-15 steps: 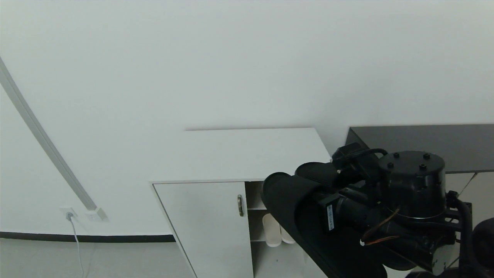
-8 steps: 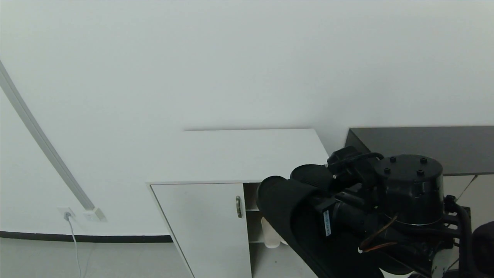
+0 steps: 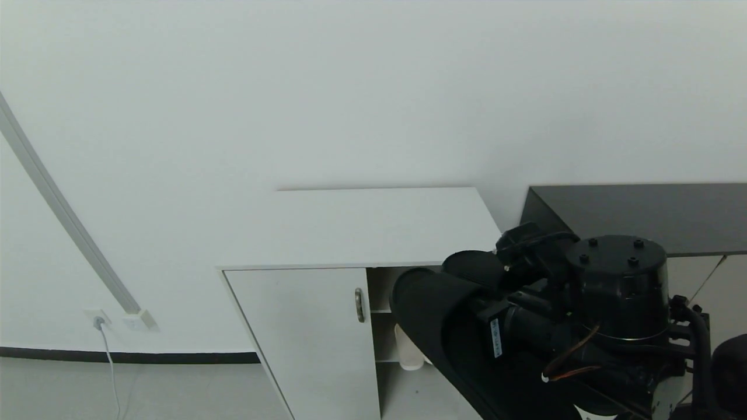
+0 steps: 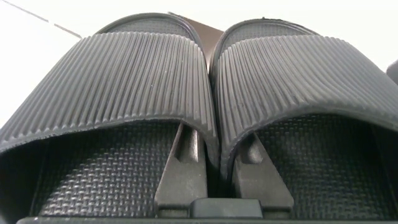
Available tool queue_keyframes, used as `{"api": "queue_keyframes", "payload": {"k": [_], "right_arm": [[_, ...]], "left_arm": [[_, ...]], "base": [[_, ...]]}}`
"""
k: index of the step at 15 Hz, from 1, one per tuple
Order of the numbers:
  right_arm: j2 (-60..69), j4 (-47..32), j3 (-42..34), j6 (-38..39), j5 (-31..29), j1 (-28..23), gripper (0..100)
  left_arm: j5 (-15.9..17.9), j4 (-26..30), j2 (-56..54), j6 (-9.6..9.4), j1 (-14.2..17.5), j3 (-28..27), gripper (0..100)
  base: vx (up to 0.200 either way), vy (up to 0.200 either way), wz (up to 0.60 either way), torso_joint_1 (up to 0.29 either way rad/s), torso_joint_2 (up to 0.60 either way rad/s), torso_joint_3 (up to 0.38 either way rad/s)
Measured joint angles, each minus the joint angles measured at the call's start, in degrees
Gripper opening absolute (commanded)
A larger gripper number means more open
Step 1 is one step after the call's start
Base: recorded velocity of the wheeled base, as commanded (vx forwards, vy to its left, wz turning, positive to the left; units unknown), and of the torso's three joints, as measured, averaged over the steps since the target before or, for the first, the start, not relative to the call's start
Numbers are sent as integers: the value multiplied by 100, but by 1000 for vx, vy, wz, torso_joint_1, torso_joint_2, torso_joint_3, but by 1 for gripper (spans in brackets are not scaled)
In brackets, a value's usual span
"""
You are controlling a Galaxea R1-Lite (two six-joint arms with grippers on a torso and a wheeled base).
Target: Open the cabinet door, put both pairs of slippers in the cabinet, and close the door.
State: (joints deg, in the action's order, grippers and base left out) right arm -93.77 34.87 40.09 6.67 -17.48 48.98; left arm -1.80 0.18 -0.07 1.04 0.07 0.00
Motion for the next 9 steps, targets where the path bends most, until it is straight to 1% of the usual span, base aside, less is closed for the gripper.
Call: {"api": "queue_keyframes", "payload": {"k": [4,9], "right_arm": [[-11,0,-10,-7,-2,7,0],[-35,2,-11,-10,-2,13,0]], "left_arm": [[-2,0,0,0,0,0,0],[-2,0,0,0,0,0,0]], "base": [[0,0,0,-189,444,253],[0,0,0,-222,546,322]]}}
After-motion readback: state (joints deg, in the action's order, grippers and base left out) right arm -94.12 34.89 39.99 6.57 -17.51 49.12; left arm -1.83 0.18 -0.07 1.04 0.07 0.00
